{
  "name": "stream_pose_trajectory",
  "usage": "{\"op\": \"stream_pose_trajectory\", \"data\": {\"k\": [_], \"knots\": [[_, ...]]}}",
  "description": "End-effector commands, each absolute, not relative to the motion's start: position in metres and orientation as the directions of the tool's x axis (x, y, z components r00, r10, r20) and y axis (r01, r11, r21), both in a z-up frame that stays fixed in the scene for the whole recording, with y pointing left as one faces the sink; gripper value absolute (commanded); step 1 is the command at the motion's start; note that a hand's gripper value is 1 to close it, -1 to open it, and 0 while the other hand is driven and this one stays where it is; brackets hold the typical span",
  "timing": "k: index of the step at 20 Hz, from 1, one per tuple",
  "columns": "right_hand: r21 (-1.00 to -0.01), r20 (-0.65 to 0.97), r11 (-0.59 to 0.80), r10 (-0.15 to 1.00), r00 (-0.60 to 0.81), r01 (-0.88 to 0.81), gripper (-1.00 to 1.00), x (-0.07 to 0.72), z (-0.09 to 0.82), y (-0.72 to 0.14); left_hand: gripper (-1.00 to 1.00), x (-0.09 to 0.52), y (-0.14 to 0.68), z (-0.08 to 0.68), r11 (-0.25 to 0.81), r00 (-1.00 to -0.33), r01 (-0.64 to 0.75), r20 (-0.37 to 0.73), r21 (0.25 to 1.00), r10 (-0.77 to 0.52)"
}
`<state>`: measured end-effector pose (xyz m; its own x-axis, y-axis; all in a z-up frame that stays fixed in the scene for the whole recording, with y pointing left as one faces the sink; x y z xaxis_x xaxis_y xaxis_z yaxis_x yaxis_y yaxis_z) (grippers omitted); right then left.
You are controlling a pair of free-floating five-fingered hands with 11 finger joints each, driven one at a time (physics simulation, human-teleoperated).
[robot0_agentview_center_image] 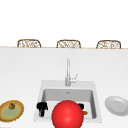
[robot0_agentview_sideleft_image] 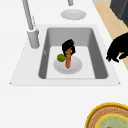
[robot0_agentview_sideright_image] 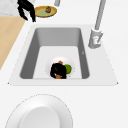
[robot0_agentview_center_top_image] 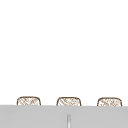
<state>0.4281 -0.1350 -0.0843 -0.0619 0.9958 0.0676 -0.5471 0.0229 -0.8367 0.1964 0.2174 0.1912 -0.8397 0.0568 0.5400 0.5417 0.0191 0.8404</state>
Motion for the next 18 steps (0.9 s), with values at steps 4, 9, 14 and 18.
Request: {"op": "stream_pose_trajectory", "data": {"k": [4, 9, 14, 18], "knots": [[-0.86, 0.01, -0.018, 0.999, -0.051, -0.509, 1.0, 0.426, -0.054, -0.127, 0.0, 0.196, 0.217, 0.191, 0.019, -0.84, 0.542, 0.54, 0.84, 0.057], [-0.845, -0.007, -0.028, 0.999, -0.042, -0.534, 1.0, 0.413, -0.023, -0.12, 0.0, 0.196, 0.217, 0.191, 0.019, -0.84, 0.542, 0.54, 0.84, 0.057], [-0.846, -0.01, -0.033, 0.999, -0.047, -0.533, 1.0, 0.414, 0.017, -0.12, 0.0, 0.196, 0.217, 0.191, 0.019, -0.84, 0.542, 0.54, 0.84, 0.057], [-0.845, 0.018, -0.014, 0.998, -0.056, -0.535, 1.0, 0.413, 0.049, -0.124, 0.0, 0.196, 0.217, 0.191, 0.019, -0.84, 0.542, 0.54, 0.84, 0.057]]}}
